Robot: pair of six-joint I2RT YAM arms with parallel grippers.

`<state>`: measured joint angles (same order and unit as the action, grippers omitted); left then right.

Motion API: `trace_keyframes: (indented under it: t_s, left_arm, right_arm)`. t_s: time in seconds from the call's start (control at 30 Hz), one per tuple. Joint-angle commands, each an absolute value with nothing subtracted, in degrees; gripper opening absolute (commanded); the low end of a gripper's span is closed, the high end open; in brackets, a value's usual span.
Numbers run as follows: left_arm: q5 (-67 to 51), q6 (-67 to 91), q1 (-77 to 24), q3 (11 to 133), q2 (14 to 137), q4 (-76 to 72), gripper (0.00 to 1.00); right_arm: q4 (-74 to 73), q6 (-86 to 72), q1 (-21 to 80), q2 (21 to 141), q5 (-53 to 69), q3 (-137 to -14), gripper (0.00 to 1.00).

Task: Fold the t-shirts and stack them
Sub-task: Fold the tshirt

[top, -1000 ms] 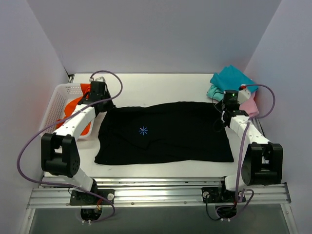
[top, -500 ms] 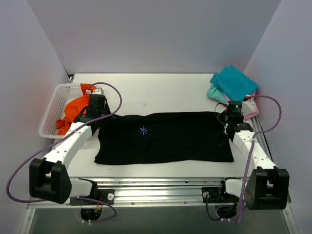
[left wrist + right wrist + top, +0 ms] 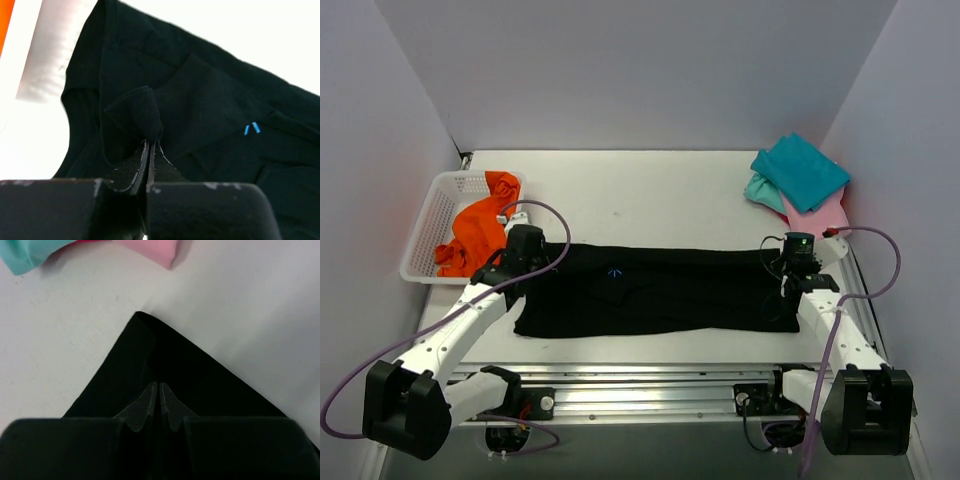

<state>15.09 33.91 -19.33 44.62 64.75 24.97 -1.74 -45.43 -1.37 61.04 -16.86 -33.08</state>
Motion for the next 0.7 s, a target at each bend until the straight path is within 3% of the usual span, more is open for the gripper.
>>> trace_keyframes:
  t_s: [0.0, 0.17, 0.2, 0.23, 0.27, 0.37, 0.4, 0.47, 0.5, 0.53, 0.67]
  left_arm:
    - [19.24, 37.61, -20.56, 43.07, 61.88, 27.33, 0.02]
    - [21.0, 41.21, -21.79, 41.75, 59.42, 30.75, 0.02]
    - [21.53, 41.39, -22.06, 41.57, 58.98, 31.28, 0.08]
    - [22.66, 41.92, -22.23, 41.83, 58.63, 32.25, 0.16]
    - [23.63, 43.14, -22.32, 42.01, 57.4, 34.17, 0.37]
    - [27.59, 46.49, -22.32, 42.71, 53.89, 36.29, 0.75]
    - [27.95, 47.19, -22.32, 42.71, 52.75, 36.12, 0.78]
    - [28.04, 47.64, -22.41, 42.45, 48.97, 33.07, 0.85]
    - [28.21, 46.77, -22.41, 42.36, 47.04, 30.52, 0.91]
    - [28.13, 45.97, -22.33, 42.36, 46.41, 28.93, 0.93]
    - [28.21, 40.61, -22.15, 41.84, 48.85, 19.88, 0.97]
  right_arm:
    - [-5.1, -48.95, -1.93, 58.45, -21.62, -30.68, 0.0]
    - [-6.68, -52.38, -2.02, 58.27, -24.87, -29.71, 0.0]
    - [-7.11, -52.9, -1.93, 58.53, -26.09, -29.79, 0.0]
    - [-7.9, -53.61, -2.02, 58.97, -26.89, -29.97, 0.0]
    - [-8.61, -55.53, -2.11, 59.24, -27.94, -30.06, 0.0]
    - [-8.97, -58.01, -2.46, 60.03, -30.41, -30.32, 0.01]
    - [-8.18, -58.44, -2.46, 60.81, -30.58, -30.58, 0.3]
    - [-6.77, -59.32, -2.46, 61.87, -30.67, -31.11, 0.68]
    - [-5.9, -59.67, -2.55, 63.18, -31.02, -31.98, 0.94]
    - [-5.54, -60.11, -2.46, 63.8, -31.03, -32.51, 1.0]
    - [-3.0, -61.7, -2.46, 65.13, -28.66, -32.79, 1.0]
